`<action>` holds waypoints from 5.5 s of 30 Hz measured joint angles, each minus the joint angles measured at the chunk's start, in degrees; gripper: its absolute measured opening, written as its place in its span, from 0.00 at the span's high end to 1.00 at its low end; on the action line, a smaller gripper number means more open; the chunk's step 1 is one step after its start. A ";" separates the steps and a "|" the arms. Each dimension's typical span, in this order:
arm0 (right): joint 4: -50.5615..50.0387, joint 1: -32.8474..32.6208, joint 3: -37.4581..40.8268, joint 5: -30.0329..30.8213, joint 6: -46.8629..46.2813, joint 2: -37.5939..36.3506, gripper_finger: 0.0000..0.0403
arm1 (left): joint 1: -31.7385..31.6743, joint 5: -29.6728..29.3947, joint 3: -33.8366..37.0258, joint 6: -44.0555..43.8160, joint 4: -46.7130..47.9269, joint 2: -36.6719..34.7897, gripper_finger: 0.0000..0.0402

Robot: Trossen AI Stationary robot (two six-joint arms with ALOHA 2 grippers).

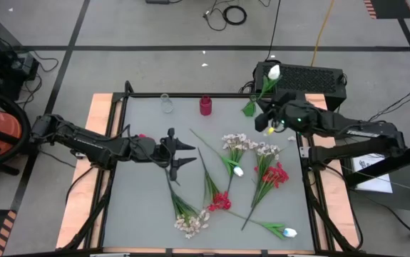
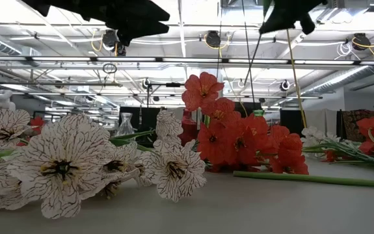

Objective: Sort flowers into vase by color
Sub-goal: Put the top left white tulip into the green vase, then put the top white tulip into the green vase

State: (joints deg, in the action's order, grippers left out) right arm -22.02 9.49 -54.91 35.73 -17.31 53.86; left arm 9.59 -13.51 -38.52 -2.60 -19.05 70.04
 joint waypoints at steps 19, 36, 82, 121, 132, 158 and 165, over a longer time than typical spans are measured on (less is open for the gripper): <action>-23.31 12.61 -22.45 -0.01 2.93 17.91 1.00 | 0.01 0.41 0.00 -4.51 10.62 0.07 0.53; -22.75 16.27 -22.43 -2.71 2.76 24.25 1.00 | 0.19 0.41 0.00 -4.50 11.21 0.07 0.53; -28.45 18.80 -22.30 -2.71 0.88 32.16 0.90 | 0.19 0.45 0.00 -4.51 12.68 0.07 0.53; -41.42 -26.80 -22.41 -0.40 -29.19 14.03 0.45 | 0.19 1.76 0.00 -6.41 14.47 0.05 0.53; -41.20 -46.15 -22.41 6.28 -41.96 28.96 0.45 | 0.35 4.89 0.04 -22.87 35.71 -5.71 0.53; -38.22 -46.11 -22.36 1.79 -32.93 36.77 0.45 | 4.51 -1.76 -0.04 -17.50 13.62 1.29 0.53; -36.73 -45.57 -22.36 1.79 -29.43 36.73 0.45 | 2.56 -4.52 -1.53 -1.37 5.76 14.75 0.53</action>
State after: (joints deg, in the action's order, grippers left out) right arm -58.75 -36.08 -77.28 37.52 -46.74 90.59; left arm 12.15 -18.04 -40.06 -3.97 -13.29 84.79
